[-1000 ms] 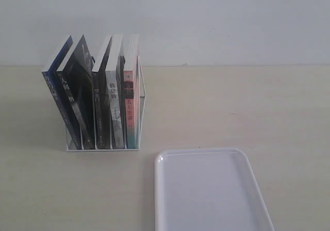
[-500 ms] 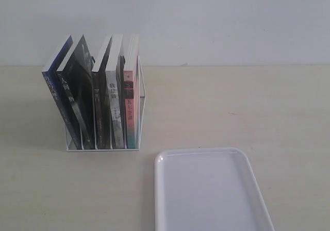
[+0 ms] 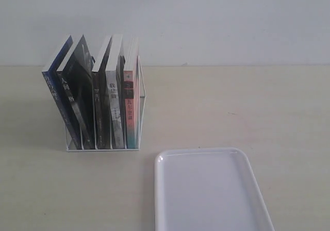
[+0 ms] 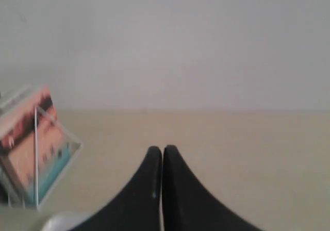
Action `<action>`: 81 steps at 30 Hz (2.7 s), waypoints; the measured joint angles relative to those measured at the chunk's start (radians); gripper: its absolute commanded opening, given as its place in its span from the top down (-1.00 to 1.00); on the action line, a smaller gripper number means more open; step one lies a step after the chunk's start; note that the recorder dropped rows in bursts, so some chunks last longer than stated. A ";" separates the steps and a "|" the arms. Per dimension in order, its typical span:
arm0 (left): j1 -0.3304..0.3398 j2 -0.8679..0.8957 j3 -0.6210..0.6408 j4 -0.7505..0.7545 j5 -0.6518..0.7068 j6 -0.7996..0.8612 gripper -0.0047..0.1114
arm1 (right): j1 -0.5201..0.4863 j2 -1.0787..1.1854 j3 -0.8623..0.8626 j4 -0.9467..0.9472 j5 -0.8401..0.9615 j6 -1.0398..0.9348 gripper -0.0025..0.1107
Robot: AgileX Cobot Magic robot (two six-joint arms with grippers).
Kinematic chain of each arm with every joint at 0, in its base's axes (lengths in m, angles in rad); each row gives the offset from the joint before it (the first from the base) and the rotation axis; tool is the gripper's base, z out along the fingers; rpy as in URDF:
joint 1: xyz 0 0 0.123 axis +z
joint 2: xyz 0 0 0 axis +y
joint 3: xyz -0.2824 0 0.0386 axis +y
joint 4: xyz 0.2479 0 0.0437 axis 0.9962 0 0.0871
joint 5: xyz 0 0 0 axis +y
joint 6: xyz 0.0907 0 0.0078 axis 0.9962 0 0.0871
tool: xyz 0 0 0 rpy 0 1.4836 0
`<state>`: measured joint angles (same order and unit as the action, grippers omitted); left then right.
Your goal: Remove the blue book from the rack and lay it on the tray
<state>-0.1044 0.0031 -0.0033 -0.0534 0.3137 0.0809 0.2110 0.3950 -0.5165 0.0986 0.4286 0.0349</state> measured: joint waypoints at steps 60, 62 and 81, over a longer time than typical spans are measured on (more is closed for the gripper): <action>0.000 0.000 0.000 0.000 0.000 0.000 0.84 | 0.507 0.960 -0.732 -0.083 0.300 0.150 0.68; 0.000 0.000 0.000 0.000 0.000 0.000 0.84 | 0.507 1.014 -0.774 -0.081 0.278 0.155 0.34; 0.000 0.000 0.000 0.000 0.000 0.000 0.84 | 0.501 1.710 -1.594 -0.113 0.625 0.304 0.26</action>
<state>-0.1044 0.0031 -0.0033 -0.0534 0.3137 0.0809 0.7121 2.1048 -2.1109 -0.0141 1.0536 0.3388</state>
